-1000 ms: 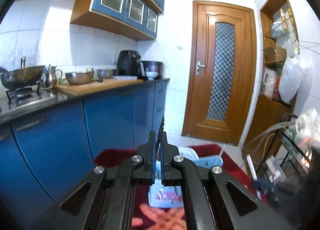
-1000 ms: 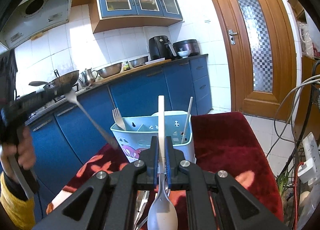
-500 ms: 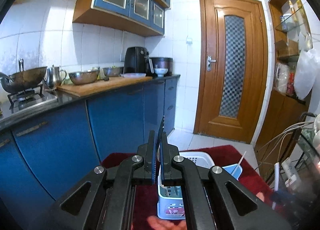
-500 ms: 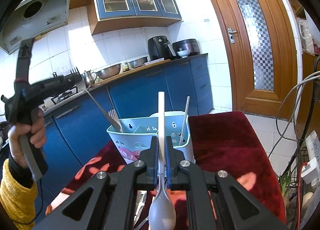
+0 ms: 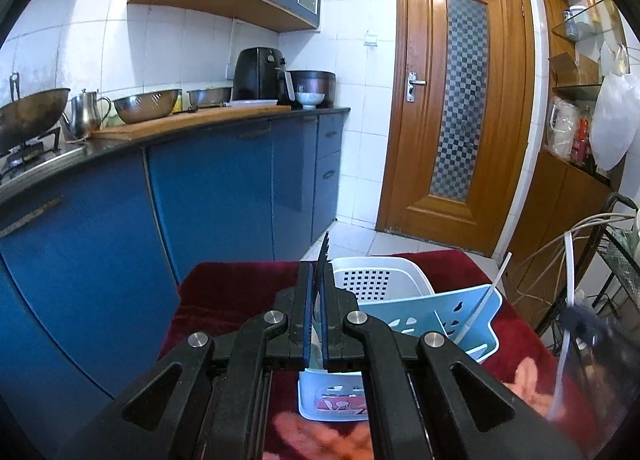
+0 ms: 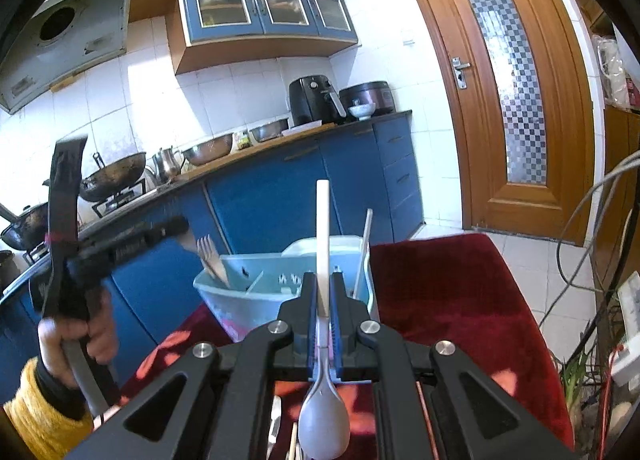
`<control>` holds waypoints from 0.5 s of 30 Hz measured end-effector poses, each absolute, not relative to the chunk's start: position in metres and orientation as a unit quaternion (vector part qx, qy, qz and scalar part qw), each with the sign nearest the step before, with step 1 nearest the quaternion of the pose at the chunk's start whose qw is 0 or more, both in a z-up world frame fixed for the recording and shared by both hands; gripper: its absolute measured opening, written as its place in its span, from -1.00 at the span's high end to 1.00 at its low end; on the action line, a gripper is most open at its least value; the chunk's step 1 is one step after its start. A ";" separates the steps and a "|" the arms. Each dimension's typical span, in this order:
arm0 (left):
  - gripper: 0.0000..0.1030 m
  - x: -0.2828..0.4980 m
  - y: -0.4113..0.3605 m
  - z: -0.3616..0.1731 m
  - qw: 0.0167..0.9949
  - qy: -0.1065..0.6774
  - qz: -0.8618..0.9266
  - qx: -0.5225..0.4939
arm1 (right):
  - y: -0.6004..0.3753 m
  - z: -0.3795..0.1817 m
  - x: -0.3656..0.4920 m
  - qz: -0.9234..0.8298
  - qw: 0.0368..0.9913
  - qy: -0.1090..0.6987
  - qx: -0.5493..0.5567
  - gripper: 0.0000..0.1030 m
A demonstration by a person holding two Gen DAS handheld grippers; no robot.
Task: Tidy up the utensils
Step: 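Lift the fork and white spoon and carry both over the blue holder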
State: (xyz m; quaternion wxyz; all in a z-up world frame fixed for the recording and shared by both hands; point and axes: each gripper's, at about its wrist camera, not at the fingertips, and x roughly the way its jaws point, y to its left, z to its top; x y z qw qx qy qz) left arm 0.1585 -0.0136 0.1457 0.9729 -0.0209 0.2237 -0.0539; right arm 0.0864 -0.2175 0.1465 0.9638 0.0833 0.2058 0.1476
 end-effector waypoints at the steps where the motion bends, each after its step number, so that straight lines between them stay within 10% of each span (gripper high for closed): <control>1: 0.98 0.160 -0.015 0.143 0.972 0.226 -0.055 -0.021 | -0.216 0.149 0.092 0.145 0.966 0.199 0.080 0.85; 15: 0.98 0.172 -0.019 0.123 0.968 0.238 -0.072 -0.024 | -0.198 0.155 0.164 0.111 0.982 0.137 0.061 0.85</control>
